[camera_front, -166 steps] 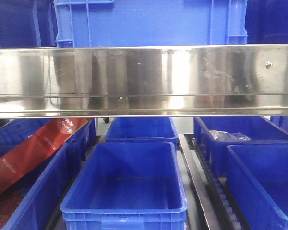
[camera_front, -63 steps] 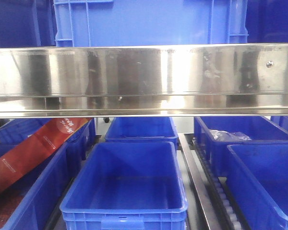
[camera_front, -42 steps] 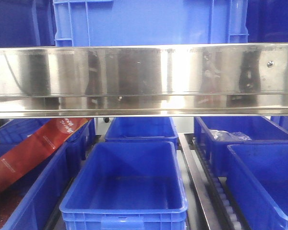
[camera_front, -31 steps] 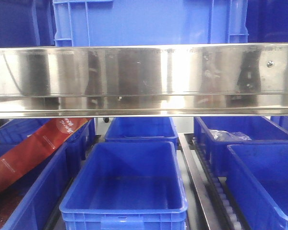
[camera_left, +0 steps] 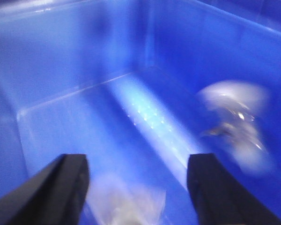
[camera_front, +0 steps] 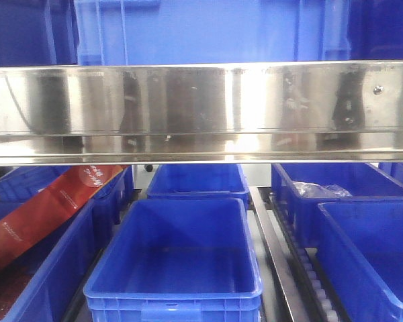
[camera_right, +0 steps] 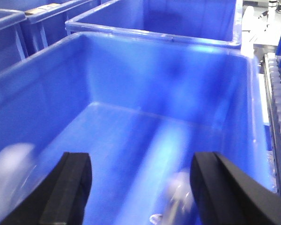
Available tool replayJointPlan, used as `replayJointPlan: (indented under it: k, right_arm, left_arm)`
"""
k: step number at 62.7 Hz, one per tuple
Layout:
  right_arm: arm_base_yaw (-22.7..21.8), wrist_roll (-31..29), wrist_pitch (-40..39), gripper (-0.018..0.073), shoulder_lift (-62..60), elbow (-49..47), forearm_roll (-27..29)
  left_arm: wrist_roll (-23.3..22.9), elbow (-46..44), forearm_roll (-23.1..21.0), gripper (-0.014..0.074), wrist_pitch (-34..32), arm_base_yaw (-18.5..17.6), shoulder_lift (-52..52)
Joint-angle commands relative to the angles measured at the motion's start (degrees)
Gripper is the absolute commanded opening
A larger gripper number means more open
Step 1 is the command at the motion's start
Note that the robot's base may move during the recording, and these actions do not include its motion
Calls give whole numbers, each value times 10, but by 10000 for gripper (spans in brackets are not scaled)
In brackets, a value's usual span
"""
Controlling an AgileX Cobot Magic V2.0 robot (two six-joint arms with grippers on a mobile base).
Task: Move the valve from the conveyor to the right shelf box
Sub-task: 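Open both grippers to drop the valves into the blue bins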
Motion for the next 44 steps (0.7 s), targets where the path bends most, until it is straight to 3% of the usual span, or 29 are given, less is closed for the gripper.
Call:
replayJointPlan:
  k: [1, 9, 16, 27, 29, 37, 44]
  right_arm:
    - [1, -2, -8, 340, -8, -5, -1]
    - [1, -2, -1, 291, -14, -5, -1]
    - [1, -2, -3, 132, -16, -5, -1]
    - [-1, -2, -6, -171, -20, -5, -1]
    - [-1, -2, -2, -168, -23, -5, -1]
    - [-1, -2, 4, -168, -38, -5, -1]
    - [-3, 3, 7, -168, -65, -1, -1]
  left_arm:
    - [0, -5, -6, 370, -10, -3, -8]
    - [0, -9, -6, 365, -7, -3, -16]
    - [0, -9, -4, 288, -9, -3, -20]
    - [0, -9, 0, -53, -23, 2, -21]
    - [0, -9, 0, -115, -23, 4, -23]
    - [-19, -9, -2, -111, -13, 14, -39]
    - [-45, -3, -9, -111, 45, 32, -65]
